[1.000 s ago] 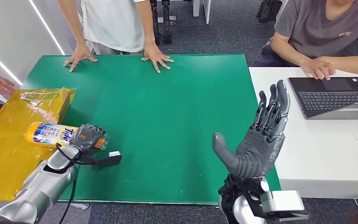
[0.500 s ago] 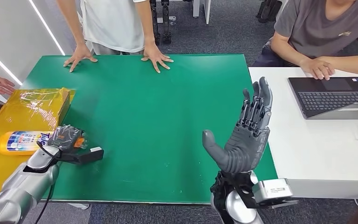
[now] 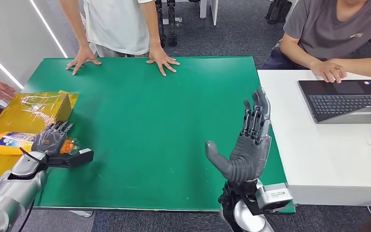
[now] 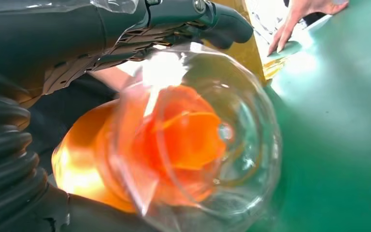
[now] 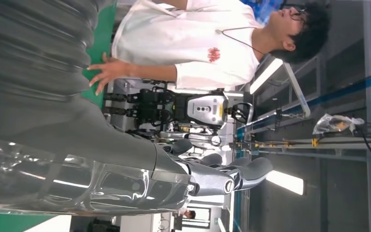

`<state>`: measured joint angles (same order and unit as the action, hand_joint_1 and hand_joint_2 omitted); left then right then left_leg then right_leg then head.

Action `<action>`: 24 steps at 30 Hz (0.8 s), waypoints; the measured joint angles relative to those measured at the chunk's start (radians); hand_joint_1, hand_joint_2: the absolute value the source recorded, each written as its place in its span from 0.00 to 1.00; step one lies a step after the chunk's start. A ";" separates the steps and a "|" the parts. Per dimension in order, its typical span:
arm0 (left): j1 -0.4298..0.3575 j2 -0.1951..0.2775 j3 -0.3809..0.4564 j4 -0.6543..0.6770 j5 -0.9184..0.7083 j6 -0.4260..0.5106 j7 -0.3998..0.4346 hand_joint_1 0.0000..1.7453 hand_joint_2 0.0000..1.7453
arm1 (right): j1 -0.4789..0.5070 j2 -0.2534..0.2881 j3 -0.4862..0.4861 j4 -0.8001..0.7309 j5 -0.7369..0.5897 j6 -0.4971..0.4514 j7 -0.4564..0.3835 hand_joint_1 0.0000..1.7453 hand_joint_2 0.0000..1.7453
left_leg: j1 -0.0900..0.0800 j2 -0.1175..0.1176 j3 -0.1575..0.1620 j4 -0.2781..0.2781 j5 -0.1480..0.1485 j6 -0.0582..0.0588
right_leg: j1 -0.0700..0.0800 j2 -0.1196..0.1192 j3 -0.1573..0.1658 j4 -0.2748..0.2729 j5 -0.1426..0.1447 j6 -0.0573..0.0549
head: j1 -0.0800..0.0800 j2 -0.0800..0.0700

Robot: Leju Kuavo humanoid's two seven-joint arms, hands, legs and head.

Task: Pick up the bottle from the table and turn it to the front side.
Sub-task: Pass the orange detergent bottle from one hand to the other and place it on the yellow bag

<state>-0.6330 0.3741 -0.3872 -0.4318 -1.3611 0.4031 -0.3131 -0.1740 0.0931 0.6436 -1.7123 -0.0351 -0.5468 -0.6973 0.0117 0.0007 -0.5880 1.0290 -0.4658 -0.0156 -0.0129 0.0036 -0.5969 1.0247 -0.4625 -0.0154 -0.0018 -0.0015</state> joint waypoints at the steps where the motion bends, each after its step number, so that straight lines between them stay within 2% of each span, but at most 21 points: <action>1: 0.002 0.001 0.001 0.000 0.000 0.005 -0.001 0.00 1.00 | 0.000 -0.008 0.004 0.001 -0.005 0.000 0.000 0.00 1.00 | 0.000 0.000 0.000 0.000 0.000 0.000 | 0.000 0.000 0.000 0.000 0.000 0.000 | 0.000 0.000; 6: 0.041 0.014 0.034 -0.004 0.009 0.084 -0.031 0.00 1.00 | 0.003 -0.069 0.023 0.009 -0.057 0.000 0.000 0.00 1.00 | 0.000 0.001 0.001 0.000 0.000 0.000 | 0.000 0.002 0.000 0.000 0.000 0.000 | 0.000 0.000; 13: 0.151 0.077 0.084 -0.079 0.090 0.180 -0.132 0.00 1.00 | 0.051 -0.182 0.024 0.003 -0.103 0.023 -0.001 0.00 1.00 | 0.000 0.003 0.001 -0.001 -0.001 0.000 | 0.000 0.003 0.000 0.000 0.000 0.000 | 0.000 0.000; 17: 0.229 0.105 0.104 -0.160 0.128 0.211 -0.149 0.00 1.00 | 0.087 -0.207 0.022 -0.015 -0.092 0.013 -0.002 0.00 1.00 | 0.000 0.003 0.001 -0.001 -0.001 -0.001 | 0.000 0.003 -0.001 0.000 -0.001 -0.001 | 0.000 0.000; 24: 0.320 0.129 0.122 -0.272 0.151 0.238 -0.151 0.00 1.00 | 0.110 -0.221 0.022 -0.029 -0.087 0.007 -0.002 0.00 1.00 | 0.000 0.003 0.001 -0.001 -0.001 -0.001 | 0.000 0.003 -0.001 0.000 -0.001 -0.001 | 0.000 0.000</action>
<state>-0.3134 0.5027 -0.2649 -0.7036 -1.2104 0.6412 -0.4644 -0.0645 -0.1278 0.6661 -1.7417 -0.1225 -0.5398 -0.6989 0.0117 0.0034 -0.5871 1.0278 -0.4667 -0.0161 -0.0129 0.0062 -0.5978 1.0243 -0.4633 -0.0163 -0.0016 -0.0015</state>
